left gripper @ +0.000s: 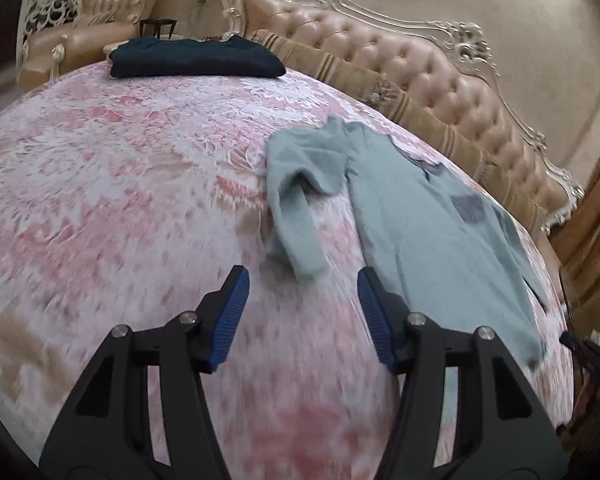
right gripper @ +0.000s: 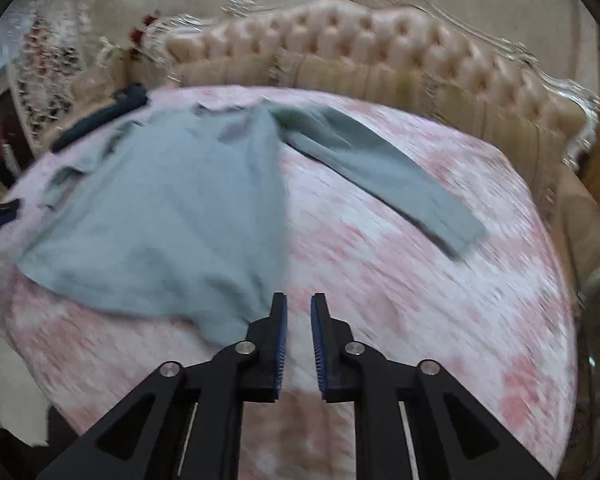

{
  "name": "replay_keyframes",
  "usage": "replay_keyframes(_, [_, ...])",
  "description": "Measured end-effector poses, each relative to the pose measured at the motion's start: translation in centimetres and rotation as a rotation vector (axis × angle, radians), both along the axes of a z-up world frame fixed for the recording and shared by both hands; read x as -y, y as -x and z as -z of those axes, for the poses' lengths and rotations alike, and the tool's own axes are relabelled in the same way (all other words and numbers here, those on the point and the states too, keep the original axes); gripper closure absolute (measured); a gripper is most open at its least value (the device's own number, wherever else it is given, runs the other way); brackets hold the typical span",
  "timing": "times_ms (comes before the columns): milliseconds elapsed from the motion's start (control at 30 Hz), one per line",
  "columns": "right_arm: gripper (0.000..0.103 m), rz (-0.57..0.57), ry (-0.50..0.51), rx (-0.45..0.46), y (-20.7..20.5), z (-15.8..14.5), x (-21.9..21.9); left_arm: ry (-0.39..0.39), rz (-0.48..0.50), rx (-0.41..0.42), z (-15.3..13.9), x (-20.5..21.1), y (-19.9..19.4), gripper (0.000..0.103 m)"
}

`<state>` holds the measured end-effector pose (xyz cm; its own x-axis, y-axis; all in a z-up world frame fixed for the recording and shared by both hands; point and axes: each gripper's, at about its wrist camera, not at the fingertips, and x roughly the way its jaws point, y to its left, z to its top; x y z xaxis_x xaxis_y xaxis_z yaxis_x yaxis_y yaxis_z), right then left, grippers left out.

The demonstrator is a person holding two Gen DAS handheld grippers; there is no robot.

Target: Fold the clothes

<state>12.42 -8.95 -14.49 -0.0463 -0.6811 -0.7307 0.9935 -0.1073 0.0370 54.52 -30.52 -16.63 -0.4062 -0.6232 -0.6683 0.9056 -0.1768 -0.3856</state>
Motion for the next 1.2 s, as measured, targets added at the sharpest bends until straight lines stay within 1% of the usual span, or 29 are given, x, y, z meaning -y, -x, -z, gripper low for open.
replay_keyframes(67, [0.076, -0.070, 0.016, 0.027, -2.5, 0.0, 1.7, -0.030, -0.020, 0.016, 0.8, 1.8, 0.5, 0.043])
replay_keyframes(100, [0.074, -0.105, 0.013, 0.039, -3.7, 0.2, 2.5, -0.039, -0.012, 0.033, 1.1, 2.7, 1.0, 0.043])
replay_keyframes(133, [0.071, -0.132, 0.002, 0.040, -4.7, 0.6, 3.3, -0.046, 0.002, 0.052, 1.4, 3.4, 1.5, 0.046])
replay_keyframes(167, [0.070, -0.156, -0.011, 0.039, -5.7, 1.0, 4.1, -0.059, 0.021, 0.085, 1.6, 4.1, 2.1, 0.056])
replay_keyframes(200, [0.070, -0.169, -0.022, 0.036, -6.3, 1.5, 4.8, -0.058, 0.036, 0.135, 1.5, 4.6, 2.3, 0.095])
replay_keyframes(300, [0.067, -0.157, -0.067, 0.041, -6.8, 2.8, 6.4, -0.031, 0.068, 0.299, 0.5, 5.5, 2.2, 0.095])
replay_keyframes(333, [0.063, -0.152, -0.079, 0.049, -6.7, 3.2, 6.7, -0.018, 0.070, 0.351, 0.0, 5.7, 1.5, 0.095])
replay_keyframes(367, [0.059, -0.146, -0.088, 0.059, -6.4, 3.5, 6.9, 0.001, 0.053, 0.407, -0.7, 6.1, 0.5, 0.095])
replay_keyframes(400, [0.057, -0.139, -0.096, 0.069, -6.1, 3.9, 7.1, 0.023, 0.030, 0.464, -1.5, 6.6, -0.7, 0.095])
replay_keyframes(467, [0.052, -0.138, -0.103, 0.083, -5.6, 4.2, 7.5, 0.063, -0.019, 0.546, -3.4, 7.9, -3.4, 0.095])
replay_keyframes(500, [0.052, -0.145, -0.103, 0.079, -5.6, 4.3, 7.3, 0.085, -0.040, 0.591, -4.2, 8.5, -4.3, 0.095])
replay_keyframes(533, [0.050, -0.151, -0.104, 0.070, -5.8, 4.3, 7.3, 0.114, -0.053, 0.666, -4.6, 9.1, -4.8, 0.095])
replay_keyframes(567, [0.047, -0.156, -0.107, 0.059, -6.0, 4.3, 7.4, 0.145, -0.064, 0.751, -4.8, 9.6, -5.1, 0.095])
replay_keyframes(600, [0.045, -0.161, -0.109, 0.048, -6.3, 4.3, 7.4, 0.170, -0.073, 0.818, -4.5, 10.1, -5.3, 0.095])
replay_keyframes(633, [0.043, -0.167, -0.112, 0.032, -6.5, 4.3, 7.4, 0.192, -0.081, 0.879, -4.1, 10.5, -5.5, 0.089])
replay_keyframes(667, [0.041, -0.169, -0.114, 0.014, -6.8, 4.3, 7.3, 0.185, -0.077, 0.918, -3.2, 11.0, -5.9, 0.088])
replay_keyframes(733, [0.038, -0.173, -0.118, -0.012, -7.4, 4.4, 7.3, 0.132, -0.055, 0.931, -1.3, 11.6, -6.7, 0.086])
replay_keyframes(800, [0.037, -0.177, -0.121, -0.014, -7.5, 4.4, 7.3, 0.088, -0.033, 0.912, 0.2, 11.4, -7.5, 0.085])
replay_keyframes(833, [0.037, -0.178, -0.122, -0.008, -7.5, 4.4, 7.4, 0.072, -0.021, 0.898, 0.8, 11.2, -7.9, 0.081])
replay_keyframes(867, [0.036, -0.179, -0.122, -0.001, -7.4, 4.4, 7.4, 0.065, -0.022, 0.903, 1.3, 11.1, -8.2, 0.078])
replay_keyframes(900, [0.036, -0.183, -0.124, 0.003, -7.4, 4.5, 7.4, 0.061, -0.028, 0.915, 1.8, 11.1, -8.4, 0.065])
replay_keyframes(933, [0.034, -0.187, -0.125, 0.007, -7.3, 4.5, 7.5, 0.066, -0.045, 0.922, 2.0, 10.7, -9.1, 0.049])
replay_keyframes(967, [0.033, -0.191, -0.127, 0.005, -7.4, 4.5, 7.5, 0.063, -0.063, 0.911, 1.9, 10.5, -9.8, 0.044])
replay_keyframes(1000, [0.033, -0.195, -0.129, 0.001, -7.4, 4.5, 7.5, 0.056, -0.079, 0.895, 1.8, 10.4, -10.5, 0.043])
replay_keyframes(1133, [0.027, -0.207, -0.133, -0.007, -7.7, 4.5, 7.5, 0.029, -0.176, 0.831, 1.1, 9.0, -13.5, 0.043])
replay_keyframes(1200, [0.025, -0.209, -0.133, -0.007, -7.8, 4.6, 7.5, 0.019, -0.224, 0.705, 0.0, 7.7, -15.5, 0.043])
